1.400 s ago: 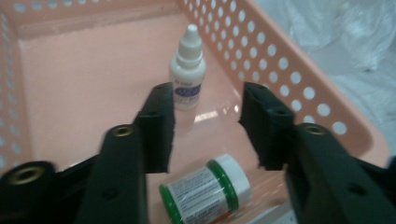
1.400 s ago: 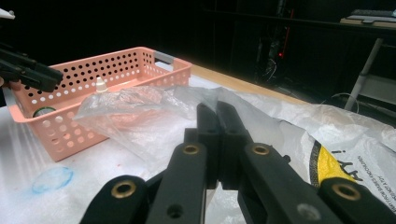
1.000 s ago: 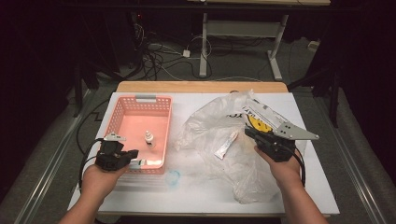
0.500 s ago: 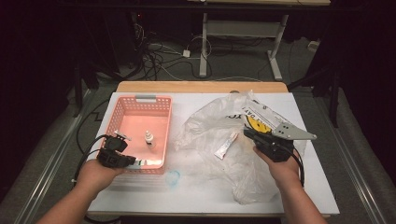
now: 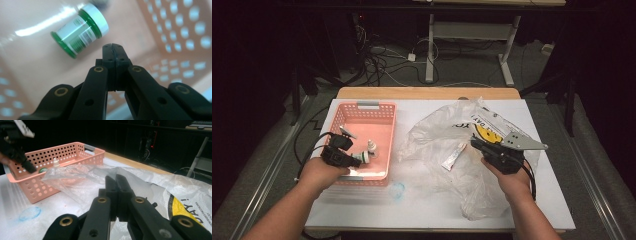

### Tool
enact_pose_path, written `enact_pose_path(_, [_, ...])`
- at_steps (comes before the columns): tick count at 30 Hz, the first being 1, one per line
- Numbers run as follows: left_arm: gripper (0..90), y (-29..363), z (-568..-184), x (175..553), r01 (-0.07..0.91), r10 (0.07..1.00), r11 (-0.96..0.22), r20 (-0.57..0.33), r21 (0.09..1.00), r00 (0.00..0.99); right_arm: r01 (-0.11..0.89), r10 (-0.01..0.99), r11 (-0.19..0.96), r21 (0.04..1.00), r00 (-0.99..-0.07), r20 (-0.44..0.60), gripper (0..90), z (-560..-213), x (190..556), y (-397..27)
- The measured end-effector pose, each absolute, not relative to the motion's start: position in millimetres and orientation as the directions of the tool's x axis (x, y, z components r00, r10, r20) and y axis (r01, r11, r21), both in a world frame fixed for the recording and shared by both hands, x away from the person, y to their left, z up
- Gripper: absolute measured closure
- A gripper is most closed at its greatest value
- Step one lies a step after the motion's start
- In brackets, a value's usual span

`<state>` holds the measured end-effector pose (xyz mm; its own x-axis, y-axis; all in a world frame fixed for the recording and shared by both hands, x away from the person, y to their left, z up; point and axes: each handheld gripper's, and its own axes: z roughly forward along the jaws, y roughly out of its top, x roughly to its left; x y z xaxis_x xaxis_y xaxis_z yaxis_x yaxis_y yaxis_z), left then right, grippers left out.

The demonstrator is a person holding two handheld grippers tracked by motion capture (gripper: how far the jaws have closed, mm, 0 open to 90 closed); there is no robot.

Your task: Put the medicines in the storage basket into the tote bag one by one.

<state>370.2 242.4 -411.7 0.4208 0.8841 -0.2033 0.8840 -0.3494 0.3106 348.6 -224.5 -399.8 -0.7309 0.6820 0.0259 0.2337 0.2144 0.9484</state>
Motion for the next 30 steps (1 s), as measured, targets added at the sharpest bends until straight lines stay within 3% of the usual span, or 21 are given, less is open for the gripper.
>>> enact_pose_path(10, [82.6,252.5,-414.8,383.4,0.862,0.929,-0.241,-0.149,0.446,0.337,0.234,0.684,0.214,0.948,-0.729,0.025,90.0,-399.5,348.1,-225.6])
enact_pose_path(15, [63.4,256.1,-418.4,395.9,0.855,0.947,-0.174,-0.153,0.489,0.281,0.233,0.683,0.219,0.948,-0.73,0.022,90.0,-400.2,348.3,-224.8])
enact_pose_path(27, [18.8,267.9,-427.0,425.6,0.841,0.947,-0.022,-0.258,0.54,0.191,0.236,0.684,0.224,0.946,-0.729,0.02,90.0,-402.1,349.4,-225.7])
enact_pose_path(30, [14.4,269.5,-426.2,429.3,0.827,0.947,-0.005,-0.263,0.562,0.185,0.239,0.685,0.224,0.945,-0.728,0.022,90.0,-402.3,349.1,-225.2])
